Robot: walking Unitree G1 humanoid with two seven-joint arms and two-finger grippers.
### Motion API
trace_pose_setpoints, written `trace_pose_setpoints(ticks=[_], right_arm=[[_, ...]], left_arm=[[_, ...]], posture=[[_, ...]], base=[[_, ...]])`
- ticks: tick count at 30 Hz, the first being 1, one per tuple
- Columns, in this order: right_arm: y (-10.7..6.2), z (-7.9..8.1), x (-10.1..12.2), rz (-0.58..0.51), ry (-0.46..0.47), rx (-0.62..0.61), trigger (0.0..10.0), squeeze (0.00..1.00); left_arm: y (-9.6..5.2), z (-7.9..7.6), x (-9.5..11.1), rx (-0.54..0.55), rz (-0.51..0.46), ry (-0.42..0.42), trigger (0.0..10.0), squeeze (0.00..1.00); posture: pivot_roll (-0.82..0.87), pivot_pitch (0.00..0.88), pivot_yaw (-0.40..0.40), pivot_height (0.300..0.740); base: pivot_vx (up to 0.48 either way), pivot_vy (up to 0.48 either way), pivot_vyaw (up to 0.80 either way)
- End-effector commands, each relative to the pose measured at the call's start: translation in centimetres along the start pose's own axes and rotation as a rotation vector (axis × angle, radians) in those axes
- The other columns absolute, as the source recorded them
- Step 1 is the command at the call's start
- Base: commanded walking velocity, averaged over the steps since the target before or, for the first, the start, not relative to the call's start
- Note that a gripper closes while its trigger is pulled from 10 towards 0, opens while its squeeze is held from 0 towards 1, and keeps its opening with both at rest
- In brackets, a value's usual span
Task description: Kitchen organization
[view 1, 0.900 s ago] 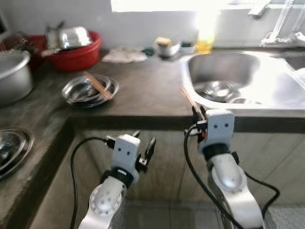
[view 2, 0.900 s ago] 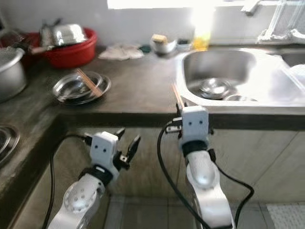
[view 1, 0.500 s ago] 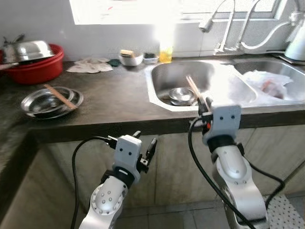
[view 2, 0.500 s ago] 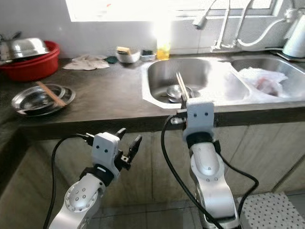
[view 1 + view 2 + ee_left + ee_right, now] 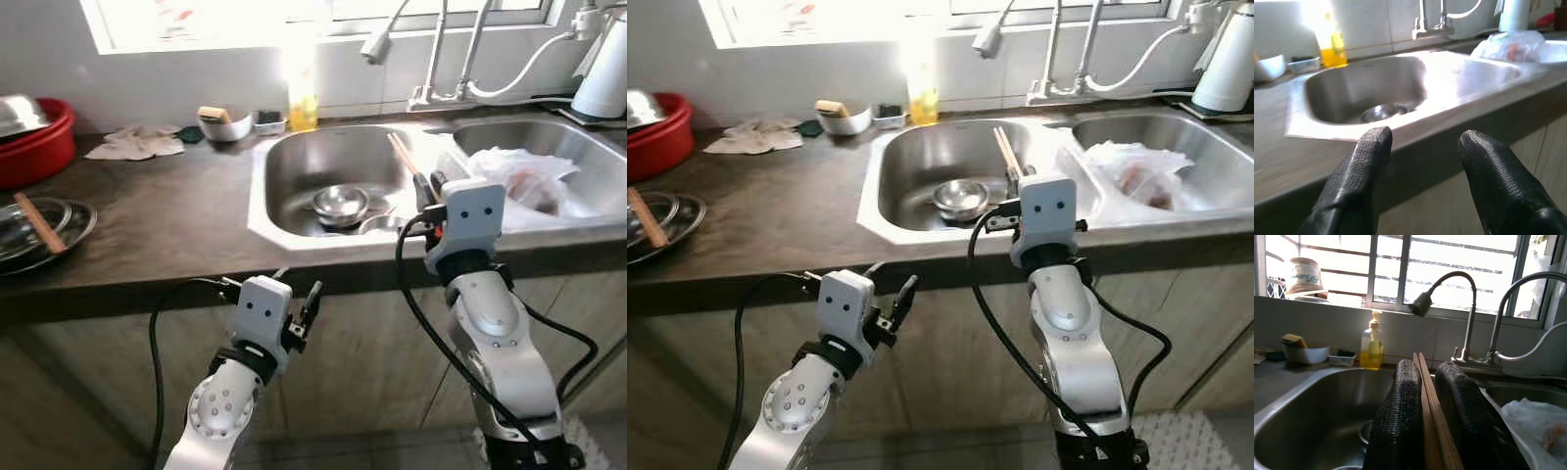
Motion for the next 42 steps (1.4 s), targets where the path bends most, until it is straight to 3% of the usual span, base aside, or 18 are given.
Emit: trace_pose_setpoints(ticks=[1,17,24,27,33,35,38,39,42], right_arm=[[0.4,-0.1,0.2,0.000,0.003,0.000,10.0,0.00],[2.8,-0.4,0.3,0.063,-0.007,0.056,10.0,0.00],[3.7,0.1,-1.5,0.233,-0.032,0.105,10.0,0.00],[4.1,0.7,-3.1,0.356,-0.049,0.145,10.0,0.00],[4.4,1.1,-5.6,0.491,-0.114,0.186,10.0,0.00],[4.4,1.1,-5.6,0.491,-0.114,0.186,10.0,0.00],[4.2,0.6,-7.1,0.583,-0.112,0.161,10.0,0.00],[4.0,0.2,-7.7,0.617,-0.112,0.148,10.0,1.00],[3.8,-0.1,-8.1,0.648,-0.112,0.136,10.0,1.00]], left_arm=[[0.1,-0.2,0.3,-0.004,-0.006,0.006,10.0,0.00],[0.1,0.6,0.3,0.050,-0.006,-0.022,10.0,0.00],[0.1,0.6,0.3,0.055,0.003,-0.026,10.0,0.00],[0.1,0.5,0.2,0.056,0.005,-0.024,10.0,0.00],[0.1,0.5,0.2,0.054,0.006,-0.022,10.0,0.00],[0.1,0.5,0.2,0.054,0.006,-0.022,10.0,0.00],[0.0,0.5,0.2,0.061,0.006,-0.023,10.0,0.00],[0.0,0.6,0.2,0.063,0.008,-0.024,10.0,0.00],[-0.1,0.6,0.2,0.065,0.009,-0.023,10.0,0.00]], posture=[[0.06,0.050,0.005,0.740],[0.07,0.059,-0.003,0.740],[0.07,0.065,-0.008,0.740],[0.06,0.066,-0.008,0.740],[0.07,0.067,-0.016,0.740],[0.07,0.067,-0.016,0.740],[0.08,0.067,-0.022,0.740],[0.08,0.067,-0.023,0.740],[0.08,0.067,-0.025,0.740]], base=[[0.394,-0.270,0.80],[0.424,-0.017,0.05],[0.000,0.000,0.00],[0.000,0.000,0.00],[0.000,0.000,0.00],[0.000,0.000,0.00],[0.000,0.000,0.00],[0.000,0.000,0.00],[0.000,0.000,0.00]])
Point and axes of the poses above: a point about 5 cm out from each wrist's last joint towards the gripper, its own y axis pointing out of the wrist towards the gripper, its own x axis along the axis of the wrist's last joint, z = x × y, the point moved 4 cm from there along y, pointing out of the wrist towards the gripper, and after that the axes turned 12 degrees about y, right-handed, at the moved point
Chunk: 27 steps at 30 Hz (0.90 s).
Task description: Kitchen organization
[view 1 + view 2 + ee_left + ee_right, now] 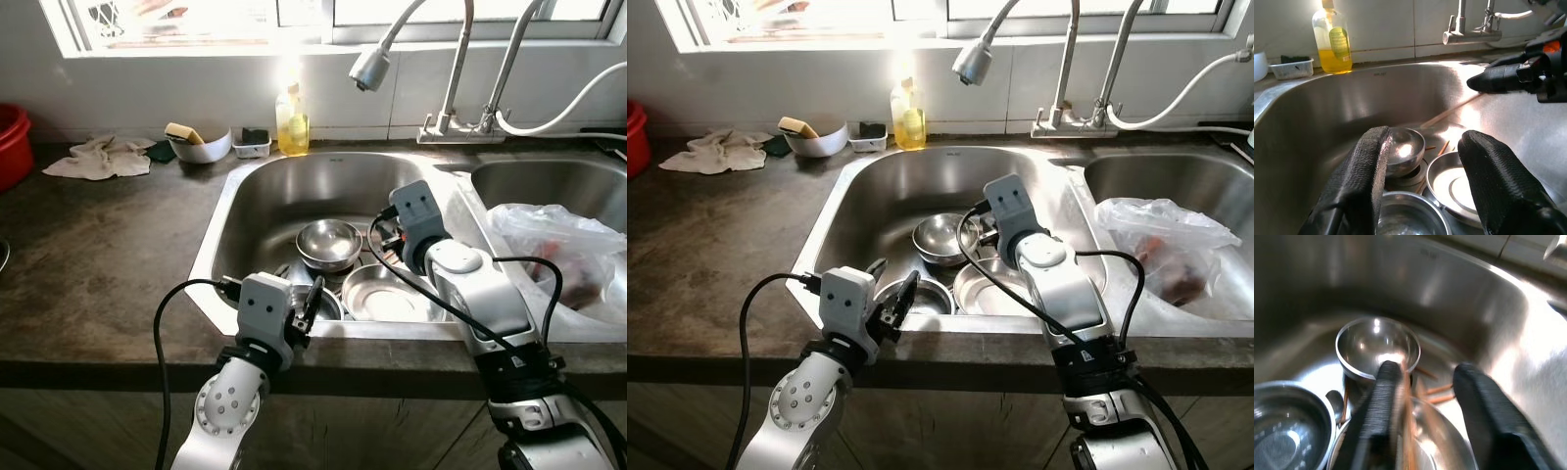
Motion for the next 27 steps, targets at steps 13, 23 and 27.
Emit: trace_pose_setpoints(ticks=[13,23,27], right_arm=[[-2.5,-0.7,2.1,-0.248,0.146,-0.059,10.0,0.00],[-8.5,-0.9,2.3,-0.515,0.169,-0.043,10.0,0.00],[-10.0,0.4,2.1,-0.545,0.170,0.012,10.0,0.00]], left_arm=[[-0.3,0.0,0.1,0.002,0.004,-0.001,10.0,0.00],[-0.6,0.1,0.1,-0.002,-0.001,-0.005,10.0,0.00],[-0.7,0.1,0.0,-0.003,0.000,-0.005,10.0,0.00]], posture=[[0.08,0.056,-0.019,0.740],[0.06,0.051,-0.008,0.740],[0.04,0.049,0.004,0.740]], base=[[0.000,0.000,0.00],[0.000,0.000,0.00],[0.000,0.000,0.00]])
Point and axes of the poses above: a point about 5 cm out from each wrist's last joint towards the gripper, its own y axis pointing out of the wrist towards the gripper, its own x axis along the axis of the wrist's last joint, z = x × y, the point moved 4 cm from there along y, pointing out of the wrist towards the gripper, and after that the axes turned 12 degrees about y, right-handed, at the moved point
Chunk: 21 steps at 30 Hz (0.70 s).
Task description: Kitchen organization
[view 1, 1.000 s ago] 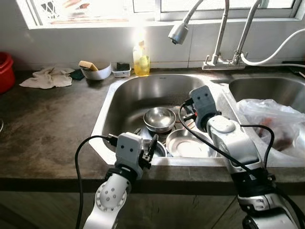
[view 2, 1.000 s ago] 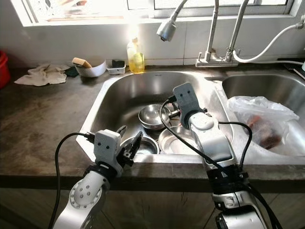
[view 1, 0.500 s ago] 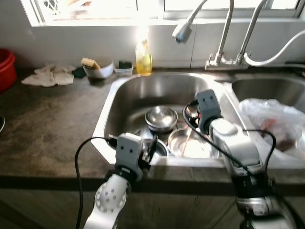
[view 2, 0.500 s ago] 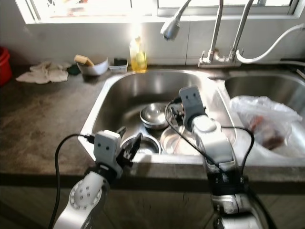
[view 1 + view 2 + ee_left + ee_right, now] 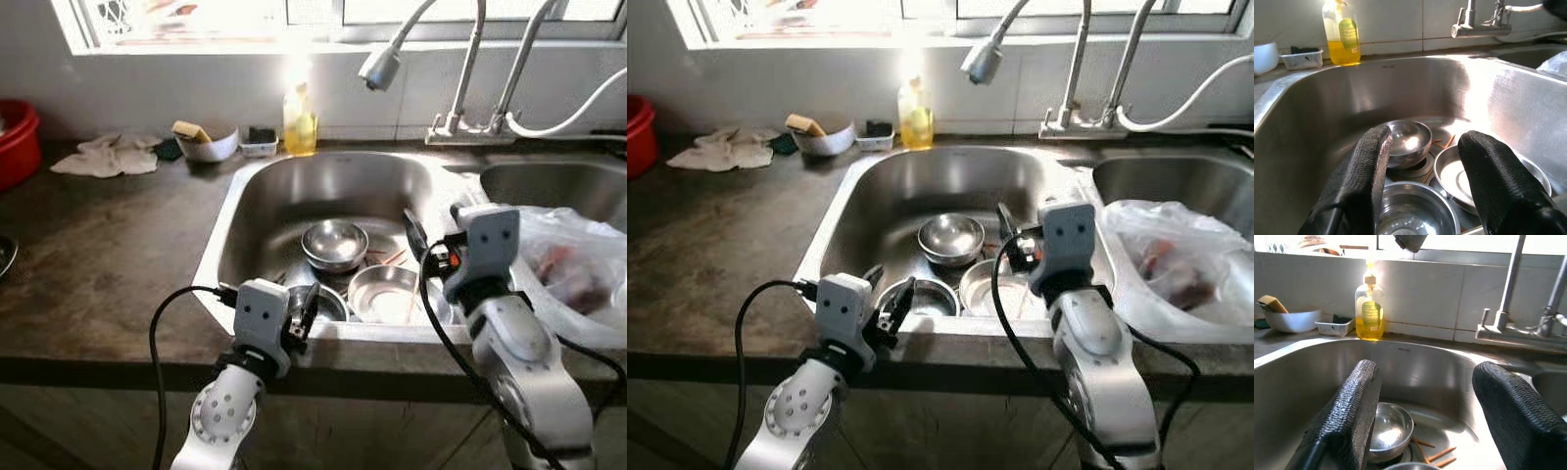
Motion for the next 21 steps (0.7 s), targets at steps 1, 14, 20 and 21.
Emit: trace_pose_setpoints(ticks=[1,14,20,21], right_arm=[[-0.8,1.3,1.3,-0.061,0.011,0.058,10.0,0.00],[-1.5,2.4,0.3,-0.048,0.095,0.038,10.0,0.00],[-1.2,2.9,0.4,-0.050,0.081,0.060,10.0,0.00],[-1.1,2.9,0.3,-0.050,0.084,0.061,10.0,0.00]], left_arm=[[-0.1,0.2,0.3,0.001,-0.012,0.000,10.0,0.00],[-0.3,-0.2,0.1,-0.012,-0.003,-0.006,10.0,0.00],[-0.4,-0.1,0.0,-0.007,0.003,0.002,10.0,0.00],[-0.5,-0.1,0.0,-0.004,0.006,0.004,10.0,0.00]], posture=[[0.04,0.050,0.005,0.740],[0.06,0.059,0.002,0.740],[0.06,0.062,-0.002,0.740],[0.06,0.064,-0.005,0.740]], base=[[0.000,0.000,0.00],[0.000,0.000,0.00],[0.000,0.000,0.00],[-0.285,0.000,0.00]])
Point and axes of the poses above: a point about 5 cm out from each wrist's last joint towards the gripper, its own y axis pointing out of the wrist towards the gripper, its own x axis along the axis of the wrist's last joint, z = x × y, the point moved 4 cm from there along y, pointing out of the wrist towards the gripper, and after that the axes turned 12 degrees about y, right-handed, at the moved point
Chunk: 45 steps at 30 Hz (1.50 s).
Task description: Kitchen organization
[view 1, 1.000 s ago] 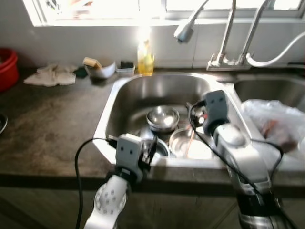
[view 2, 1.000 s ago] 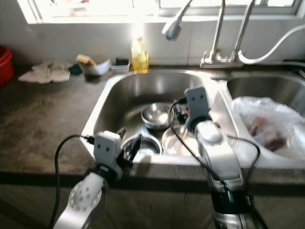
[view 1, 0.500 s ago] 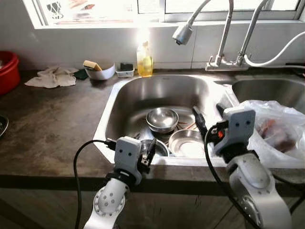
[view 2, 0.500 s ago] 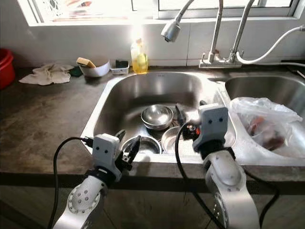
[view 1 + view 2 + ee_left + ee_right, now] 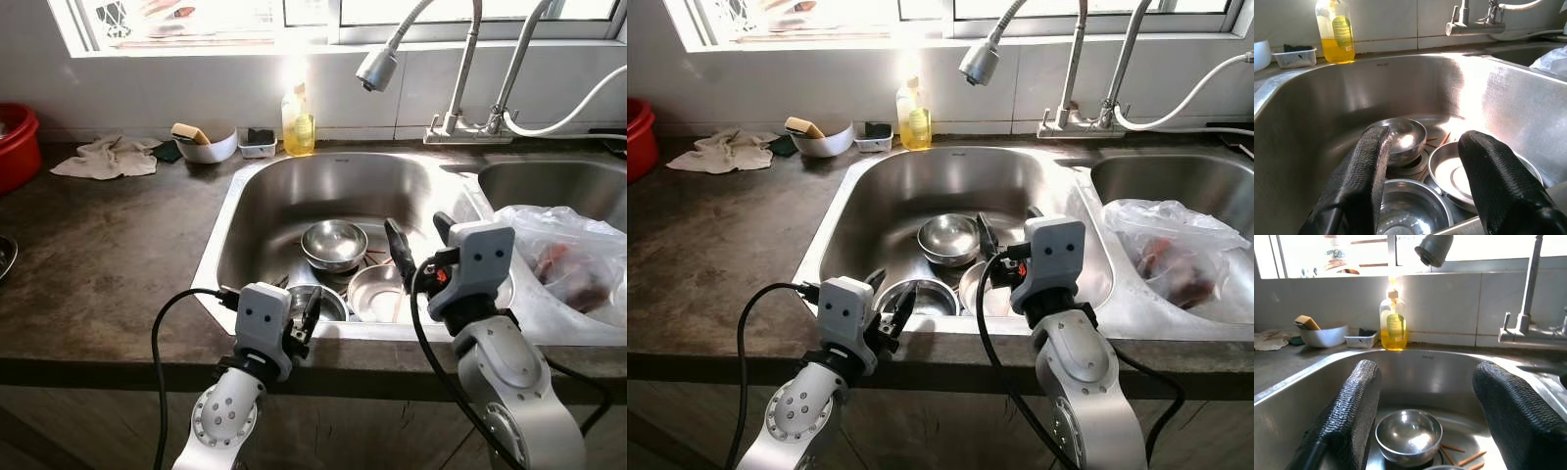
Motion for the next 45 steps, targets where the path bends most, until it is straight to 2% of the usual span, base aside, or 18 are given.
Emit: trace_pose_setpoints(ticks=[1,23,31,39,45], right_arm=[[0.25,0.30,0.10,-0.010,0.001,0.009,10.0,0.00],[0.71,0.23,0.02,-0.010,-0.004,-0.007,10.0,0.00],[0.81,0.36,0.15,-0.017,-0.017,-0.003,10.0,0.00],[0.77,0.72,-0.24,-0.005,-0.030,0.017,10.0,0.00],[0.81,0.74,-0.55,0.009,-0.033,0.023,10.0,0.00]], left_arm=[[-0.27,0.11,0.24,0.006,-0.001,0.015,10.0,0.00],[-0.15,0.03,0.09,0.002,0.008,0.023,10.0,0.00],[-0.07,0.29,0.07,0.017,0.011,0.029,10.0,0.00],[0.05,0.65,0.39,0.032,0.002,0.051,10.0,0.00],[0.06,0.69,0.33,0.040,0.002,0.036,10.0,0.00]], posture=[[0.06,0.064,-0.005,0.740],[0.06,0.068,-0.001,0.740],[0.06,0.069,0.000,0.740],[0.06,0.066,-0.002,0.740],[0.06,0.062,-0.003,0.740]], base=[[-0.285,0.000,0.00],[-0.311,0.000,0.00],[0.000,0.000,0.00],[0.000,0.000,0.79],[0.000,0.000,0.80]])
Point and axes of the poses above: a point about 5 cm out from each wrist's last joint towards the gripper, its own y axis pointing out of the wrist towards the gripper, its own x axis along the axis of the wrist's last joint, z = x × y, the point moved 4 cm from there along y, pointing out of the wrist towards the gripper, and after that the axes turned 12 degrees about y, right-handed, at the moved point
